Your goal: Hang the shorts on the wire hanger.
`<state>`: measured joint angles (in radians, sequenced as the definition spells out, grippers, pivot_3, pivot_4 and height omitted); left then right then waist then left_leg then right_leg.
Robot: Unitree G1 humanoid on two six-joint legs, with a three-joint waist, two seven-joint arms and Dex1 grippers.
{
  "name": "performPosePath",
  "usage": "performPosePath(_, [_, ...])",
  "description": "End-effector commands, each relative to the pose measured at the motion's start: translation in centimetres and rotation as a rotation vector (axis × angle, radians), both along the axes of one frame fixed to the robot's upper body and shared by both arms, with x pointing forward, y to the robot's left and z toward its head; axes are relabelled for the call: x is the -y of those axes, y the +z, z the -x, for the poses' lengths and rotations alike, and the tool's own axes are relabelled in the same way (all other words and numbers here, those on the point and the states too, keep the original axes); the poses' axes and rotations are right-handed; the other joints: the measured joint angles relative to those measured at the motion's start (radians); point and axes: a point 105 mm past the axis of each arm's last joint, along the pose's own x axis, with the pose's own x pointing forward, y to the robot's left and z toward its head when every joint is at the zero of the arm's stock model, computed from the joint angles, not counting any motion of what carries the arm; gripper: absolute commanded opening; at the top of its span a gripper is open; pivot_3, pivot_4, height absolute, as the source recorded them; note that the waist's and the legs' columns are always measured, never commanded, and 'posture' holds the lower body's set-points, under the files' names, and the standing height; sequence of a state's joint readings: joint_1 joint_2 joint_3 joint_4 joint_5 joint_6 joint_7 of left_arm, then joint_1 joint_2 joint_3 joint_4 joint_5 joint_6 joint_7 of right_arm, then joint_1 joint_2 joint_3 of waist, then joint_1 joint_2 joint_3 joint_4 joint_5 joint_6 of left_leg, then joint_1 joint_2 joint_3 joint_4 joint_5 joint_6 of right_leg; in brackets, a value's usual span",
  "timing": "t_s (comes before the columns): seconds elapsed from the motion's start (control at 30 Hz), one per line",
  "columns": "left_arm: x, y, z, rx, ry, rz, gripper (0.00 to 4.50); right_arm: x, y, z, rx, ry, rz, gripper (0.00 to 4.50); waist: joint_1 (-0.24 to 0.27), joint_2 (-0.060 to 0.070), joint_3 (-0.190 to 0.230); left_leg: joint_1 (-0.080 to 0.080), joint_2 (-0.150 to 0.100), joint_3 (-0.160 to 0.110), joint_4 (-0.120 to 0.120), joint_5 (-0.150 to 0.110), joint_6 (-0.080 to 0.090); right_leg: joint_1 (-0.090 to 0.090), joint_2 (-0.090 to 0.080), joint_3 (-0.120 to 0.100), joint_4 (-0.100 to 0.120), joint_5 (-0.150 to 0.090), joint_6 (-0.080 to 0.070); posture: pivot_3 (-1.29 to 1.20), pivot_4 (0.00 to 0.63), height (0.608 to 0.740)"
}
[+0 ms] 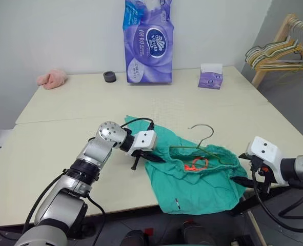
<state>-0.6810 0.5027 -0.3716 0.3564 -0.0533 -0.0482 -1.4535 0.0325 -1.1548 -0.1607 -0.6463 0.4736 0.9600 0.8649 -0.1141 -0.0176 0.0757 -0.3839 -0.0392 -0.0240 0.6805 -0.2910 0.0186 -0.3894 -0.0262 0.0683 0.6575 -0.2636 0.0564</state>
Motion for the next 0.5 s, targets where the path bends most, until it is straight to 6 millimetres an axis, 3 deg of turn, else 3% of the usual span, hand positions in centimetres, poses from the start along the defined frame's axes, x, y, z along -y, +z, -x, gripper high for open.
performPosePath(0.03, [1.3, 0.8, -0.1, 0.064, -0.037, 0.028, 0.04, -0.4, 0.5, 0.0, 0.031, 0.012, -0.01, 4.5, 0.0, 0.0, 0.0, 0.0, 0.0, 0.0, 0.0, 0.0, 0.0, 0.0, 0.0, 0.0, 0.0, 0.0, 0.0, -0.25, 0.057, 0.74])
performPosePath(0.13, [2.1, 0.7, 0.5, 0.05, -0.057, 0.059, 0.04, -0.7, -0.8, -0.2, 0.017, 0.023, -0.008, 4.5, -0.001, 0.0, 0.0, 0.0, 0.0, 0.0, 0.0, 0.0, 0.0, 0.0, 0.0, 0.0, 0.0, 0.0, 0.0, -0.25, 0.057, 0.74])
performPosePath(0.43, [2.3, 1.9, 0.0, 0.063, -0.033, 0.116, 0.04, -2.1, -1.9, -2.5, -0.026, 0.112, -0.026, 4.5, -0.016, 0.0, 0.0, 0.001, 0.0, 0.0, 0.0, 0.0, 0.0, 0.0, 0.0, 0.0, 0.0, 0.0, 0.0, -0.23, 0.056, 0.74])
performPosePath(0.5, [2.1, 2.1, -0.1, 0.063, -0.025, 0.129, 0.04, -2.3, -1.7, -2.8, -0.033, 0.139, -0.022, 4.13, -0.016, 0.0, 0.0, 0.001, 0.0, 0.0, 0.0, 0.0, 0.0, 0.0, 0.0, 0.0, 0.0, 0.0, 0.0, -0.22, 0.056, 0.74])
